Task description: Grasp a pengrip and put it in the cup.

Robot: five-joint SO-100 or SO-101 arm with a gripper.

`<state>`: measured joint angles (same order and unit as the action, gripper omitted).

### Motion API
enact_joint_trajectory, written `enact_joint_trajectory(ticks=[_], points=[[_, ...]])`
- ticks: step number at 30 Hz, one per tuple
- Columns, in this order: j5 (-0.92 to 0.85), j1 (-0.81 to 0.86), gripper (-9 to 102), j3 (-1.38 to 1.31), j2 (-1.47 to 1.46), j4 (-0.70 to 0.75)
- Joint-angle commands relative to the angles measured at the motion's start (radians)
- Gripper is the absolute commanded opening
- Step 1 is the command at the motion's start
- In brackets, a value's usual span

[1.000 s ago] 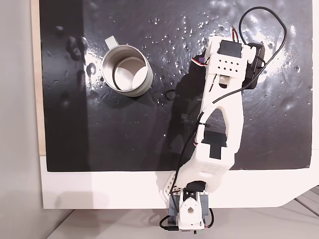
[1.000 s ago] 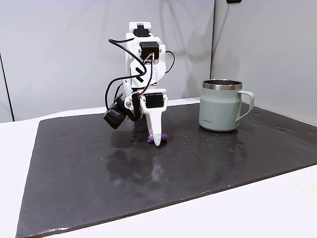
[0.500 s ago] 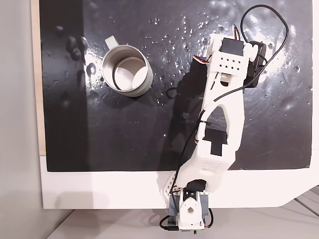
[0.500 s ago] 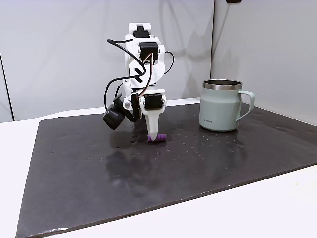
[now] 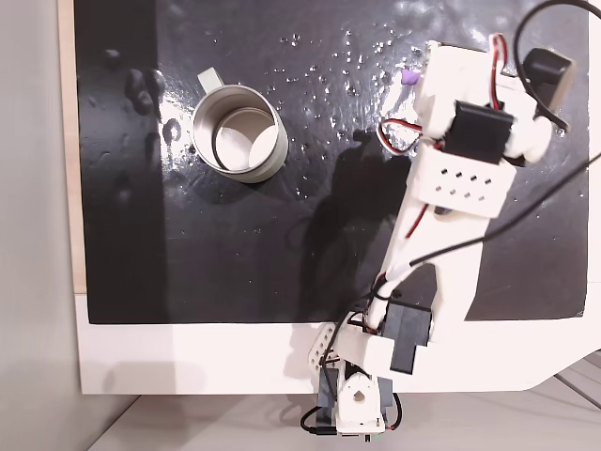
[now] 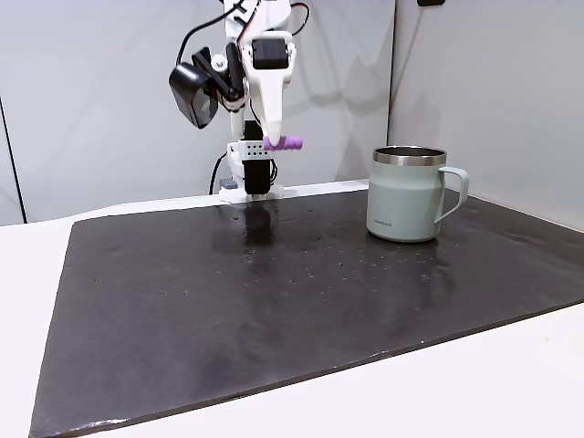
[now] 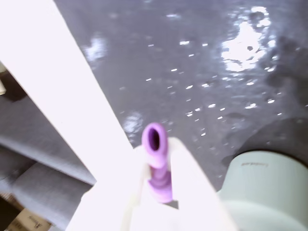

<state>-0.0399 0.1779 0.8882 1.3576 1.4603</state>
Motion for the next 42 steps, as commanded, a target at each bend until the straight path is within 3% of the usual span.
enact_joint_trajectory(ticks=[1,8,26,42], points=[[0.011,0.015,0,-0.123,0.106,0.040],[0.011,-0.046,0,-0.160,0.120,0.071],[0.049,-0.517,0,-0.241,0.083,0.179],[0.035,-0.630,0,-0.285,-0.034,0.221]])
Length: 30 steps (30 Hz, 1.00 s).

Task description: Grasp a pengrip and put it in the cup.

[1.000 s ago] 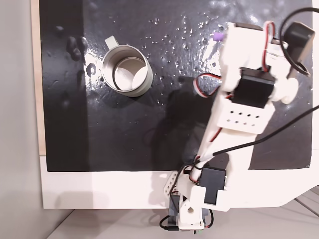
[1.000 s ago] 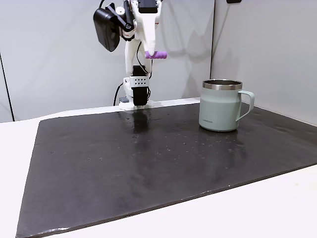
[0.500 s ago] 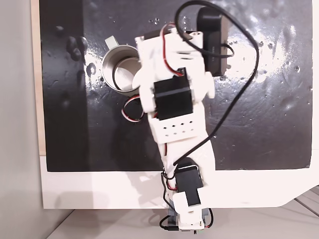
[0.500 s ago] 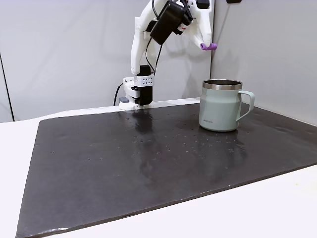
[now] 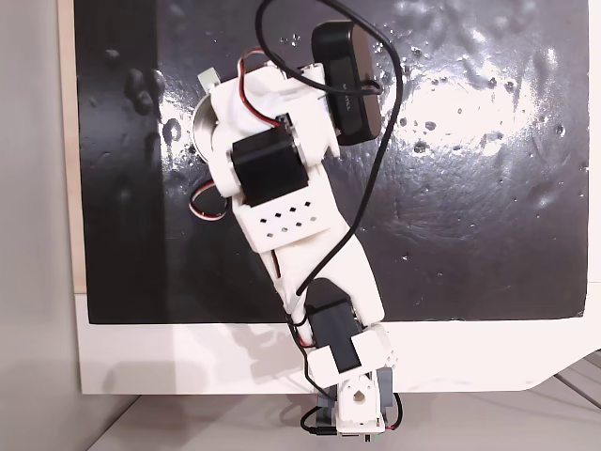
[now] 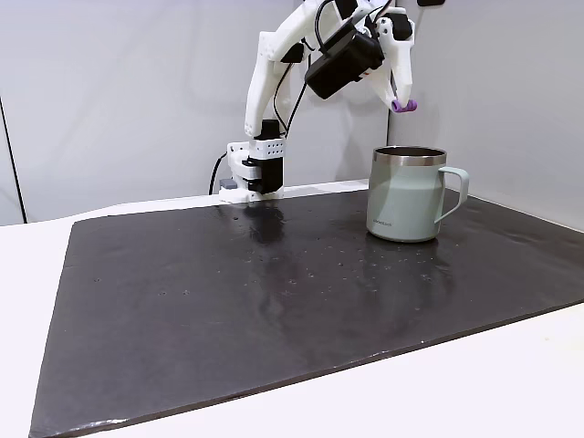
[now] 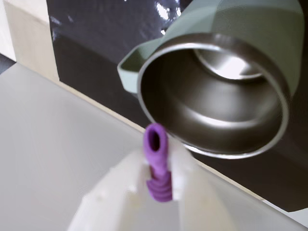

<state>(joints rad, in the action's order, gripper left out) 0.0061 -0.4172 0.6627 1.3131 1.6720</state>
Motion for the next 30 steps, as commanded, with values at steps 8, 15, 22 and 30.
enact_joint_trajectory(ticks=[8,15,22,30], points=[[-0.034,-0.083,1,-0.035,0.018,0.014],[-0.034,-0.074,28,-0.018,0.043,0.015],[-0.037,-0.071,32,-0.011,0.054,0.015],[-0.038,-0.072,32,-0.003,0.069,0.015]])
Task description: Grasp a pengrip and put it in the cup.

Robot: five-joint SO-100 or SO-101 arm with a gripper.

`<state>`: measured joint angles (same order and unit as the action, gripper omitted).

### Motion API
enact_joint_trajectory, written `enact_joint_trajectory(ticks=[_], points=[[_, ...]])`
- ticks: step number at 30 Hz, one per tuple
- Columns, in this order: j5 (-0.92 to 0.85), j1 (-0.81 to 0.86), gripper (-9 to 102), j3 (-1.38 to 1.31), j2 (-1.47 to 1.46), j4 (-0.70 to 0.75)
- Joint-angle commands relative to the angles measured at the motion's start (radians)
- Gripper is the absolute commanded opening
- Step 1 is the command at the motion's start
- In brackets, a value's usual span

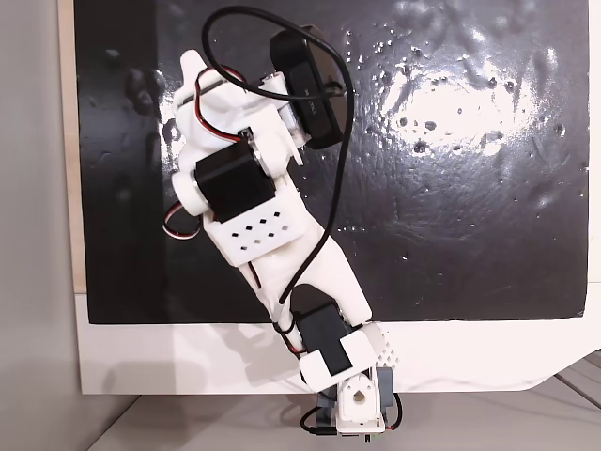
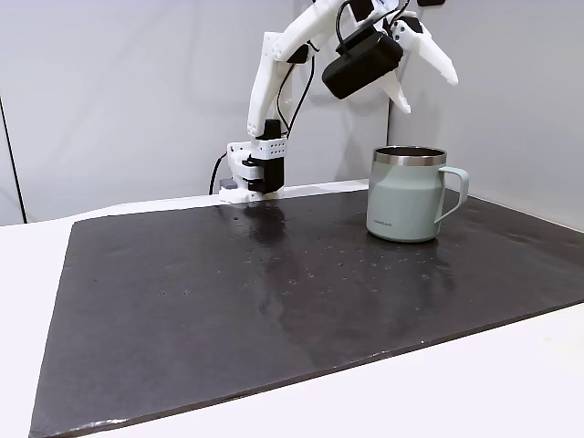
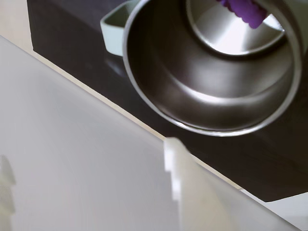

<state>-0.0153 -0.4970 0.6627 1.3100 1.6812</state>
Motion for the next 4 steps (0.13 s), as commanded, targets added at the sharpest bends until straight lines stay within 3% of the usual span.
enact_joint_trajectory(ticks=[1,4], points=[[-0.017,0.008,32,-0.002,0.074,0.006],[-0.020,0.008,32,0.002,0.078,0.006]])
